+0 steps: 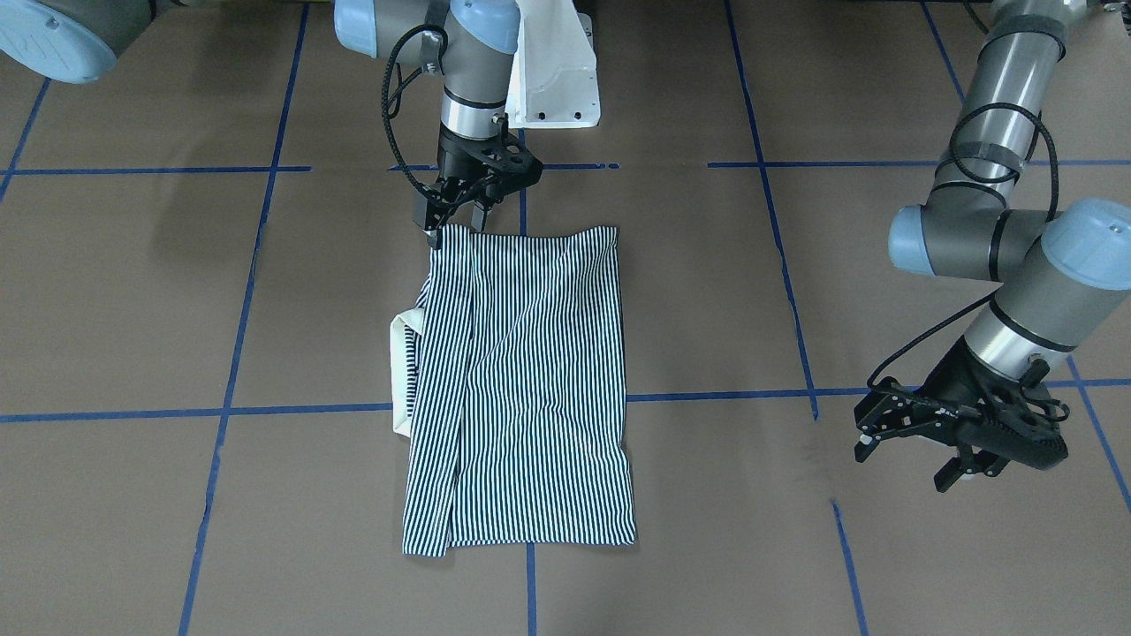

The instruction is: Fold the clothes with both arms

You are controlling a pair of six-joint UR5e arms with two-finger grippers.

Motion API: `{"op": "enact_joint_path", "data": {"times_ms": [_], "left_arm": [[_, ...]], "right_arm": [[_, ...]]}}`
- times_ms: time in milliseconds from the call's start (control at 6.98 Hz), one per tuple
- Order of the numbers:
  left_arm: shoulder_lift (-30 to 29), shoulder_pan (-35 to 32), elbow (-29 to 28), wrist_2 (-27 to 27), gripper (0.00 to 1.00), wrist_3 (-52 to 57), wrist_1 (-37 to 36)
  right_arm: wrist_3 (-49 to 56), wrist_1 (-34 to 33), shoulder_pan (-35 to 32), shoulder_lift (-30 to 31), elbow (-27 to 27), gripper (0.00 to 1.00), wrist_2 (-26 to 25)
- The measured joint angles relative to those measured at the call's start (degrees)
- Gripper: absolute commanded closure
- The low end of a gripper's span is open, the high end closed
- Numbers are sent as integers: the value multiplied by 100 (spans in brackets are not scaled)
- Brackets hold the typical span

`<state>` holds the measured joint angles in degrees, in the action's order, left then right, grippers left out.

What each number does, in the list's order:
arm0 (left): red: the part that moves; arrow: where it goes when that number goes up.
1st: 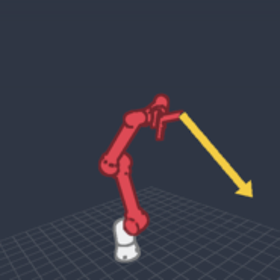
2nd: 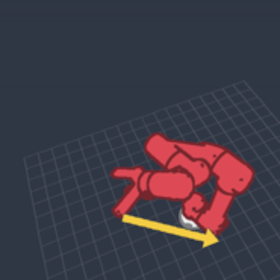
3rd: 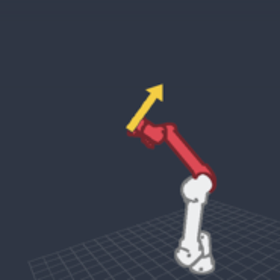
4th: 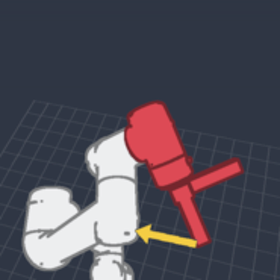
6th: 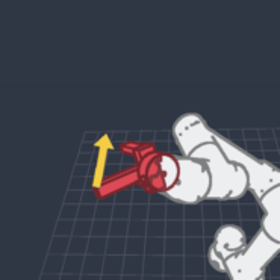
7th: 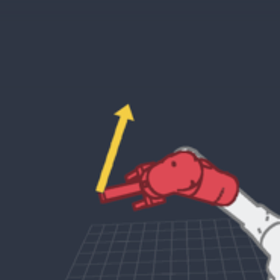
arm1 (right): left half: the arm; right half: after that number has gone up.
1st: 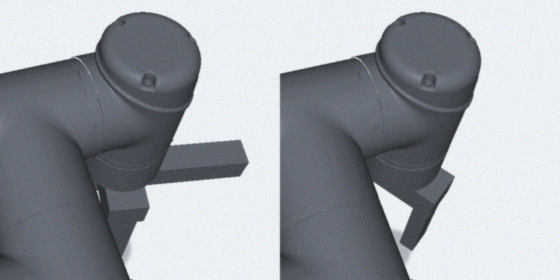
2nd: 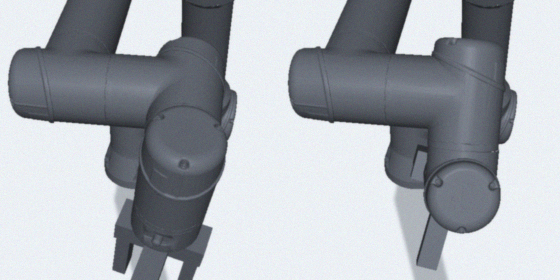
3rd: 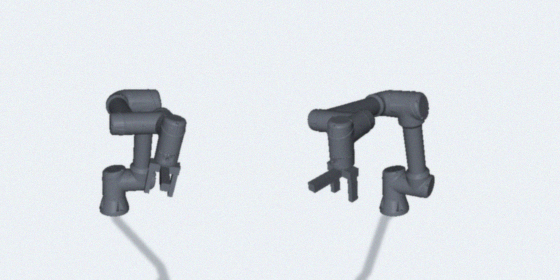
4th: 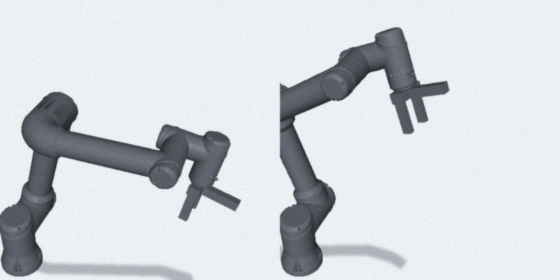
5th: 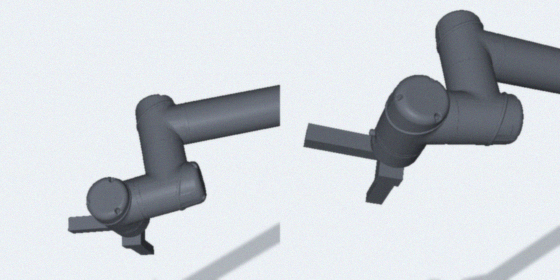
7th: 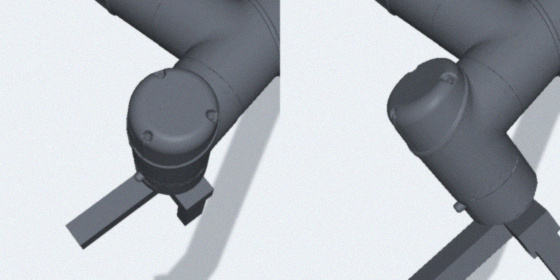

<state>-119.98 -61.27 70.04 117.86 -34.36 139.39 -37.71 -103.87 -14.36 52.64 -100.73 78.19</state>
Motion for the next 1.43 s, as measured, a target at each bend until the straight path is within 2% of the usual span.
{"op": "enact_joint_path", "data": {"times_ms": [430, 573, 717, 1433], "left_arm": [[27, -3, 1, 0, 0, 0, 11], [32, -5, 1, 0, 0, 0, 20], [40, -7, 1, 0, 0, 0, 24], [80, -2, 9, 0, 0, 0, 44]], "right_arm": [[93, -16, 118, 52, 33, 45, -4], [157, -16, 128, 63, 35, 57, -22], [252, -15, 129, 70, 35, 60, -33], [905, 0, 31, 73, -14, 61, -142]]}}
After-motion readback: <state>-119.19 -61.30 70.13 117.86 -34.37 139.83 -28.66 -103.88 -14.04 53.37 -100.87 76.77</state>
